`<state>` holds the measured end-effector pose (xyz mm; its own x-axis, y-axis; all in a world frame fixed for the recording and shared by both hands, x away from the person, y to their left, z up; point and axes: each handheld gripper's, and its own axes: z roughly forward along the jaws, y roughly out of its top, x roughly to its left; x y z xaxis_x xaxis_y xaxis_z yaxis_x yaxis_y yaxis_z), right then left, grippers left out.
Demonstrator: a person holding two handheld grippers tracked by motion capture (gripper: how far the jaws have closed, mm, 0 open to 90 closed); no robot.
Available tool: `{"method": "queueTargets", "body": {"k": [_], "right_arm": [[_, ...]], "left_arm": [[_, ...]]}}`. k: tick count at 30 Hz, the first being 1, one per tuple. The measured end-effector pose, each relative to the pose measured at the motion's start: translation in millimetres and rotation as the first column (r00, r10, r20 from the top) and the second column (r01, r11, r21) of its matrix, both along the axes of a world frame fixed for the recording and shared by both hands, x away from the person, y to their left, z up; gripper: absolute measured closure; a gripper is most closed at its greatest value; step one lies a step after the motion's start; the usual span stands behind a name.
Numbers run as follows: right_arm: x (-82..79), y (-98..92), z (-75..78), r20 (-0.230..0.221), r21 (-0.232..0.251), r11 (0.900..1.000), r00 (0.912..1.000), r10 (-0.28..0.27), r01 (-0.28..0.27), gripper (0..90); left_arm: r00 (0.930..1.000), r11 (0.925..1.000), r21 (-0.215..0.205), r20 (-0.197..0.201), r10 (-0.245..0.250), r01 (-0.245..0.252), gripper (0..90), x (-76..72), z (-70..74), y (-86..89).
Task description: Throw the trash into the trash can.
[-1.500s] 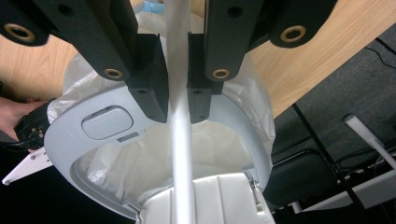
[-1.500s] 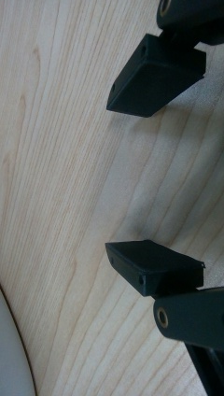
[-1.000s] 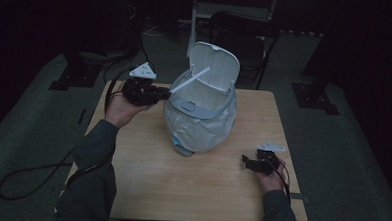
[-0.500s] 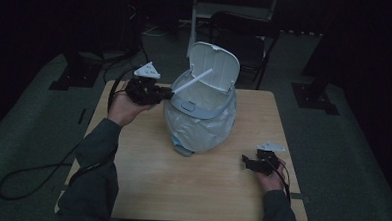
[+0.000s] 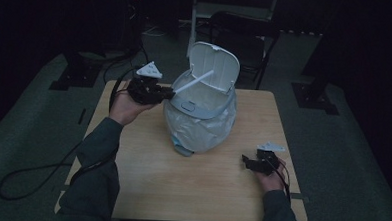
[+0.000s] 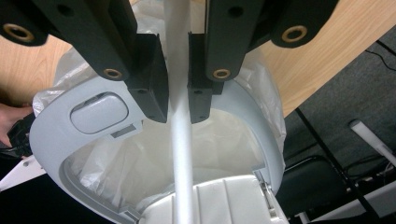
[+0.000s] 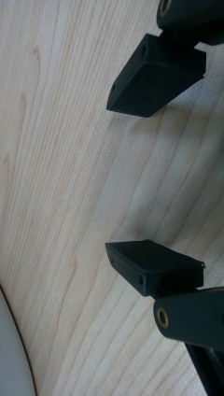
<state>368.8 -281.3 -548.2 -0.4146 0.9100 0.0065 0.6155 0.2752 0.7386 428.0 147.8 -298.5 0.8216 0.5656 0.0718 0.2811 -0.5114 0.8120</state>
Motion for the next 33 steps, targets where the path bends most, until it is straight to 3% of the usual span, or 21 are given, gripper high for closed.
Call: {"method": "queueTargets", "body": {"k": [15,33], "right_arm": [[0.0,0.0,0.0,0.0,0.0,1.0,1.0,0.0,0.0,26.3],[0.0,0.0,0.0,0.0,0.0,1.0,1.0,0.0,0.0,26.2]], "left_arm": [[0.9999,0.9992,-0.037,0.004,0.013,-0.013,74.7,-1.3,4.7,8.1],[0.9996,0.9976,-0.063,-0.007,0.029,-0.029,72.8,-1.2,0.2,14.3]]}}
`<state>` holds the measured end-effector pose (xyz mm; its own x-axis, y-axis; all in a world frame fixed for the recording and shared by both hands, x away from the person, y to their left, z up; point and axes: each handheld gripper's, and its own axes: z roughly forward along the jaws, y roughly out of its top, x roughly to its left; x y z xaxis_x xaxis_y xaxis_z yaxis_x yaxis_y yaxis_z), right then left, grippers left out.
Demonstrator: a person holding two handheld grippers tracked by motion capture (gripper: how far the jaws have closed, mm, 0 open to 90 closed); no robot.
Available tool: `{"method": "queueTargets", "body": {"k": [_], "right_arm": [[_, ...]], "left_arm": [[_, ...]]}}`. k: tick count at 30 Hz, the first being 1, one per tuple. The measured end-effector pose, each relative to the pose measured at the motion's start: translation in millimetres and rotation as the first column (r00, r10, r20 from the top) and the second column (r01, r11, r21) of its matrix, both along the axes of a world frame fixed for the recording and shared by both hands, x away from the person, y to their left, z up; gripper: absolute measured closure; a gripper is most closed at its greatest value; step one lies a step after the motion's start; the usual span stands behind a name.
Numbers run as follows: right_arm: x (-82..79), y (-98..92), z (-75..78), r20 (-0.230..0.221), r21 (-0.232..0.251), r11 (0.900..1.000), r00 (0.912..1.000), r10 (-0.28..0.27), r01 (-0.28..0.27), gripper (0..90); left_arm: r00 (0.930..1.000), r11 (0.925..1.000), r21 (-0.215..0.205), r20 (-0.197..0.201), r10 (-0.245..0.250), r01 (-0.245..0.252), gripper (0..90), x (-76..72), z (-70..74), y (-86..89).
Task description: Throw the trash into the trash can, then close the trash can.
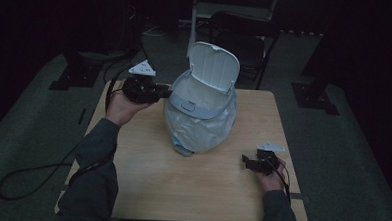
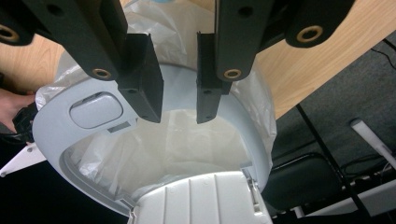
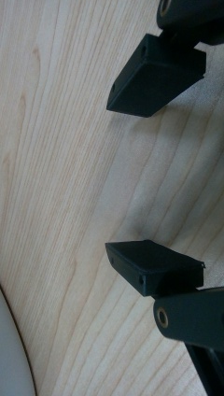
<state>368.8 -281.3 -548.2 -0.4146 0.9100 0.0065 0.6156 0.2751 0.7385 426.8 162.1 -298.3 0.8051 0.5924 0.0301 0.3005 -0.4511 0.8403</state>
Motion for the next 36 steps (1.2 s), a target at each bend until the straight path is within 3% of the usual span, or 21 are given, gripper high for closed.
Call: {"method": "queueTargets", "body": {"k": [17,36], "right_arm": [[0.0,0.0,0.0,0.0,0.0,1.0,1.0,0.0,0.0,26.2],[0.0,0.0,0.0,0.0,0.0,1.0,1.0,0.0,0.0,26.3]], "left_arm": [[0.9987,0.9981,-0.037,-0.012,0.049,-0.05,67.5,-4.5,-11.8,22.4],[0.9957,0.994,-0.066,-0.036,0.085,-0.087,62.6,-6.7,-32.2,32.1]]}}
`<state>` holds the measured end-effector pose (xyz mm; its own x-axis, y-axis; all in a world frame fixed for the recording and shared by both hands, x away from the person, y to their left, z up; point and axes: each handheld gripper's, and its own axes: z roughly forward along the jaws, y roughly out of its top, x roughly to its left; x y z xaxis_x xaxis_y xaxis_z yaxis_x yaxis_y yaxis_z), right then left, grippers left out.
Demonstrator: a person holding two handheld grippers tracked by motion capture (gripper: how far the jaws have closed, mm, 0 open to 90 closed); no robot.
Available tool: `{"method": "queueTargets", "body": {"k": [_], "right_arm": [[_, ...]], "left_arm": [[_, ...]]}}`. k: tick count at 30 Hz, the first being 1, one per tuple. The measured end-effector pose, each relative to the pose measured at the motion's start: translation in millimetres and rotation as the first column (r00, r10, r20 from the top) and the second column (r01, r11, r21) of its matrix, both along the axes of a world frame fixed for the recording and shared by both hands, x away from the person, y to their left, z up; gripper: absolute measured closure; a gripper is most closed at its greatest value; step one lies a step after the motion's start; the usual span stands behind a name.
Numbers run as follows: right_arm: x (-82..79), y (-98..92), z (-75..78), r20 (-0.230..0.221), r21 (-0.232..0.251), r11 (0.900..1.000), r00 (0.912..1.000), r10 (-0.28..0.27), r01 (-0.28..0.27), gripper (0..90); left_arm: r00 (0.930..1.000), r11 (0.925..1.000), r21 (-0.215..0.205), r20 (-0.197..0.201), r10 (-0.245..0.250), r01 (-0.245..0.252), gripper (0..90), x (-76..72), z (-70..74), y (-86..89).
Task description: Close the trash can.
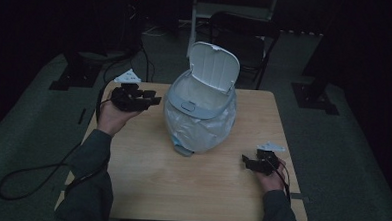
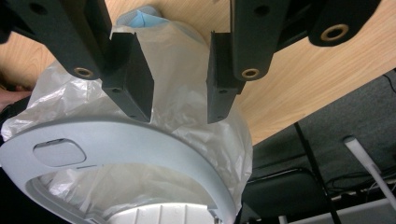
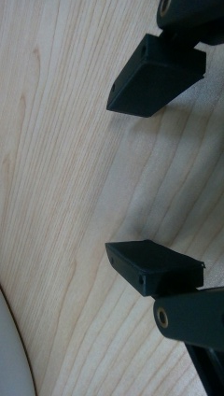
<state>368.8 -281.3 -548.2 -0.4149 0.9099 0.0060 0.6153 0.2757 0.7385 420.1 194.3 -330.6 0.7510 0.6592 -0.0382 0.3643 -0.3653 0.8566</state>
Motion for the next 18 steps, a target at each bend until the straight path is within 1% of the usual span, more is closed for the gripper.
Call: {"method": "queueTargets", "body": {"k": [3,9,11,15,18], "right_arm": [[0.0,0.0,0.0,0.0,0.0,1.0,1.0,0.0,0.0,26.3],[-0.1,0.0,0.0,0.001,-0.001,1.0,1.0,0.001,-0.001,26.7],[-0.4,0.0,0.1,0.003,0.001,1.0,1.0,0.003,-0.003,28.8],[-1.2,1.1,2.0,-0.003,-0.003,1.0,1.0,0.003,-0.003,36.2],[-3.2,4.3,4.2,-0.006,-0.022,1.0,0.9999,0.013,-0.013,38.5]], "left_arm": [[1.0,1.0,-0.002,0.002,0.004,-0.004,62.1,-1.0,-2.9,-0.4],[0.9999,0.9999,-0.007,-0.008,0.01,-0.01,61.8,-1.5,-10.5,1.3],[0.9999,0.9999,-0.009,-0.01,0.013,-0.013,61.7,-1.6,-12.2,2.6],[0.9997,0.9998,-0.01,-0.016,0.017,-0.017,61.7,-1.5,-16.2,4.3],[0.9997,0.9998,-0.008,-0.02,0.016,-0.016,61.1,-1.3,-19.5,4.9]]}}
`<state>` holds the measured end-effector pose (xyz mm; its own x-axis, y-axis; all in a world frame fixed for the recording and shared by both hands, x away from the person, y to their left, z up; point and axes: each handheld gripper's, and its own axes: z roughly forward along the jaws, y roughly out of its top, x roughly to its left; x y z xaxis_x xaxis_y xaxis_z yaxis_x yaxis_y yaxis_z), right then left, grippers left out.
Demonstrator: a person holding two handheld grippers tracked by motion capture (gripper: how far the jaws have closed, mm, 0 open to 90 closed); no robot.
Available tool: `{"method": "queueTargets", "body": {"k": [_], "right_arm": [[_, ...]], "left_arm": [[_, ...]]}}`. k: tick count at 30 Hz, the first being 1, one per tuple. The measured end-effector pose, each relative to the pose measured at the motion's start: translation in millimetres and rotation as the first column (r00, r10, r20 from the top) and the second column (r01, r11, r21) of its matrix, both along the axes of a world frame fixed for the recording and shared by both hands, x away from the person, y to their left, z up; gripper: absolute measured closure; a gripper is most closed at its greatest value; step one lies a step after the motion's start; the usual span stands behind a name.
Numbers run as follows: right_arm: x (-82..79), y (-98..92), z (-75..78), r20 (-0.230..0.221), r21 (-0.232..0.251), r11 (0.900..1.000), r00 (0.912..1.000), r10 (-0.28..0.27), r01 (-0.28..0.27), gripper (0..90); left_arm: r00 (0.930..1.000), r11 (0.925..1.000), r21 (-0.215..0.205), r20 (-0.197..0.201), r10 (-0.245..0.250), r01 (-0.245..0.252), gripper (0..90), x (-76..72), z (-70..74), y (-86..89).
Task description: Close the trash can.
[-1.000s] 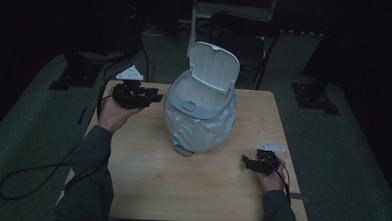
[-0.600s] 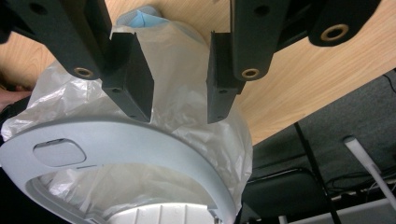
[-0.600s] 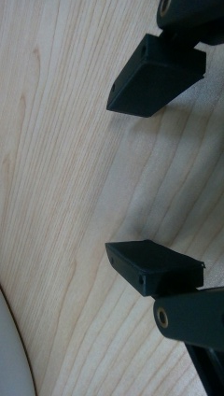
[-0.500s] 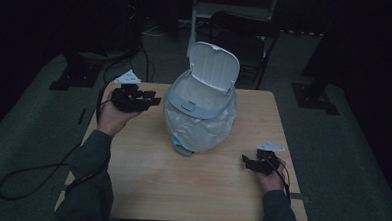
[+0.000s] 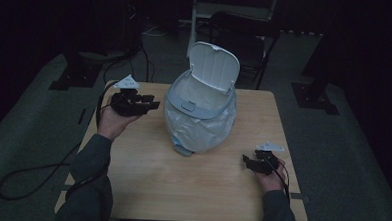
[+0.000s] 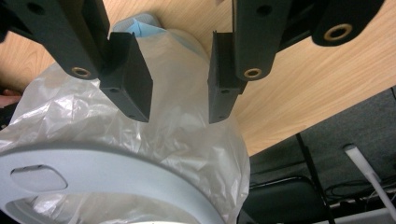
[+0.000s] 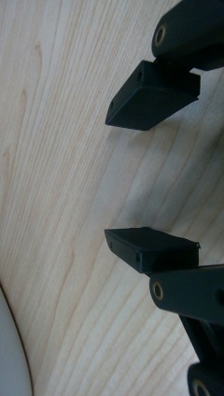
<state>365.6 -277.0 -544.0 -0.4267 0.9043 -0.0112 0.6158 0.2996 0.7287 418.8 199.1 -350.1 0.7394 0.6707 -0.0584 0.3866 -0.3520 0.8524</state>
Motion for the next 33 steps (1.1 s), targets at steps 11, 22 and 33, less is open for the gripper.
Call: {"method": "queueTargets", "body": {"k": [11,22,33], "right_arm": [[-5.3,14.1,34.1,0.061,0.043,0.996,0.9955,0.072,-0.075,47.5],[-1.7,21.0,75.3,0.134,0.11,0.988,0.9868,0.091,-0.106,56.8],[8.9,27.1,108.4,0.17,0.138,0.983,0.9804,0.099,-0.123,68.8]], "left_arm": [[0.9994,0.9999,-0.008,-0.032,0.013,-0.013,59.4,-0.6,-15.5,2.0],[0.9989,0.9997,-0.005,-0.041,0.023,-0.024,58.9,0.7,-24.8,-0.6],[0.9984,0.9997,-0.001,-0.051,0.026,-0.026,58.5,3.3,-31.2,-2.5]]}}
